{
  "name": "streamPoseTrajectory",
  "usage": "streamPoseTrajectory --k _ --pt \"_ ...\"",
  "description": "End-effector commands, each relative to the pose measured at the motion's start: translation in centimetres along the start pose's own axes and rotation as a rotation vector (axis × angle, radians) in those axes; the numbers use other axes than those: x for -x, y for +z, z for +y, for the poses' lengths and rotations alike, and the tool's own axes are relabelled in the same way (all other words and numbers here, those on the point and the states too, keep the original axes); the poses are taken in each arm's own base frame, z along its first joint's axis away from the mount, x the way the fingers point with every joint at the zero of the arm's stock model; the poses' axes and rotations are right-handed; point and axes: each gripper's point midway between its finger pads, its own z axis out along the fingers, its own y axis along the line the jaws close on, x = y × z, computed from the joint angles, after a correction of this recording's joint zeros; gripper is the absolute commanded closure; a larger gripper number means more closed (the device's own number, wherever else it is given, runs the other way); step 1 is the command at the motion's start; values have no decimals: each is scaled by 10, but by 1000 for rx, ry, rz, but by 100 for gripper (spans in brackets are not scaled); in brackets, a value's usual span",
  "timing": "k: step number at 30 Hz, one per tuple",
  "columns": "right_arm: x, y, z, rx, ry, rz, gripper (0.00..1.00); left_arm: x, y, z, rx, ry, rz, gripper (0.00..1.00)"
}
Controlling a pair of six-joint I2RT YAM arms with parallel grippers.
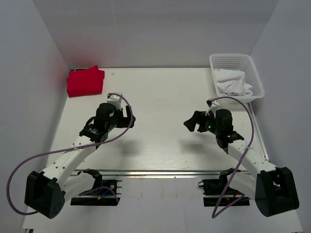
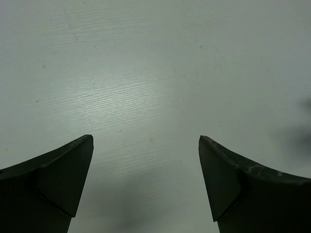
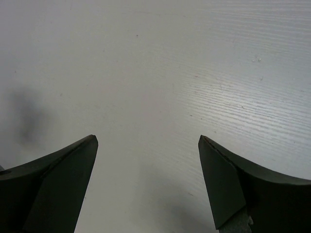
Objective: Fold and stack the t-shirts
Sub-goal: Put the neatly folded tshirt into the corner of the board with the left arm
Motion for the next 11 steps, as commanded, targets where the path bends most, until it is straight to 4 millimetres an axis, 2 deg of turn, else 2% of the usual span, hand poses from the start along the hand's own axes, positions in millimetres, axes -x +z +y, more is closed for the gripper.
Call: streamPoseTrajectory --k 1,5,11 --pt "16 -7 5 22 -20 -118 10 8 -12 5 58 -35 -70 1" --pt "20 -11 7 22 -28 -136 10 8 -12 -2 37 -25 -74 1" --pt "18 -10 4 8 -29 -138 10 6 -8 -3 48 -7 -68 1"
